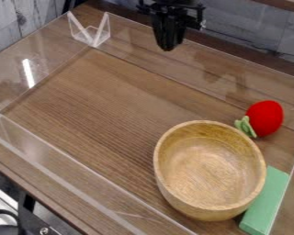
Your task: Move the red fruit to the right side of the table
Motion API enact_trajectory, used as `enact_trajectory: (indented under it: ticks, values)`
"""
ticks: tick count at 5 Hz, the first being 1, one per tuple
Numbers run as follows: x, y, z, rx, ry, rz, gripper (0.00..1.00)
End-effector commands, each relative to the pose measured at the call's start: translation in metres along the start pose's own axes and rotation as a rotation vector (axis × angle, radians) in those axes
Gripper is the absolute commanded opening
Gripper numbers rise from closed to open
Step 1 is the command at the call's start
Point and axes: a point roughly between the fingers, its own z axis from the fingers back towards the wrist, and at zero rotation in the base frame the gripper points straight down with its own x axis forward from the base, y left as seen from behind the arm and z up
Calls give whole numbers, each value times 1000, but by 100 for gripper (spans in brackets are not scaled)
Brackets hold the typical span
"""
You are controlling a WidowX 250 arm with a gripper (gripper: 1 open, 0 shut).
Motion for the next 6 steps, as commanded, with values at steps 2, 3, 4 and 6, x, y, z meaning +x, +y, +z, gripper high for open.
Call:
enact_trajectory:
  ticks: [2,3,4,6]
  values:
    - [12,1,-4,18,-46,0,100]
    - [16,-3,-8,18,-49,-9,100]
    - [19,-4,-7,19,-53,-16,100]
    - [38,10,-33,30,-68,47,100]
